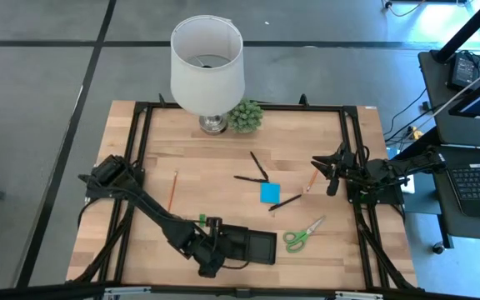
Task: Pick and place office supplies into organizer
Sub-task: Put the black binder clip into the desk organizer, then put the green eraser into the desk organizer
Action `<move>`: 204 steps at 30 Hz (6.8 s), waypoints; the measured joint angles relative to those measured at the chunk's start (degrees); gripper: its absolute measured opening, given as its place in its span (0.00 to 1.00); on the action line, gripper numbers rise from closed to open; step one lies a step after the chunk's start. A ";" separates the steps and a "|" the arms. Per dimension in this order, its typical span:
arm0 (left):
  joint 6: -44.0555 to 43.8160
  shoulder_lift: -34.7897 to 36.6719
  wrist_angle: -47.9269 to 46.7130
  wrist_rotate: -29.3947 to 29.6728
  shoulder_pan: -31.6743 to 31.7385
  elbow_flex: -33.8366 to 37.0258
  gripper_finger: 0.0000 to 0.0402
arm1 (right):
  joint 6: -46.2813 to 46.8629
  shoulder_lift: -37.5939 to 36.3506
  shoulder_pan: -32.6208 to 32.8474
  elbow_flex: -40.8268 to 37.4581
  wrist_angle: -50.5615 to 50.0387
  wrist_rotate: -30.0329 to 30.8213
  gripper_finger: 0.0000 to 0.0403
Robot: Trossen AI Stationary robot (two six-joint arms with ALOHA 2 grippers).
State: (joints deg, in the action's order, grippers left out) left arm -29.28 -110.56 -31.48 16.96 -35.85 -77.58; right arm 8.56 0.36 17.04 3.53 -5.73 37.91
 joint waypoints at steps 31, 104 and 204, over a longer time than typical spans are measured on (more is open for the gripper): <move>-7.69 13.42 -6.48 -6.89 0.17 -0.07 0.16 | -0.20 0.00 0.01 -0.01 -0.01 0.00 0.22; -75.51 3.67 -22.70 -9.58 13.37 5.97 0.39 | -10.69 0.00 0.01 -0.01 0.00 0.00 0.22; -98.63 4.46 -13.05 -15.43 12.34 14.14 0.40 | -13.57 -0.02 0.00 0.00 0.01 0.02 0.22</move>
State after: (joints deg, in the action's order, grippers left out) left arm -127.91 -106.11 -44.54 1.53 -23.51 -63.44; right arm -5.02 0.34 17.04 3.53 -5.72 37.93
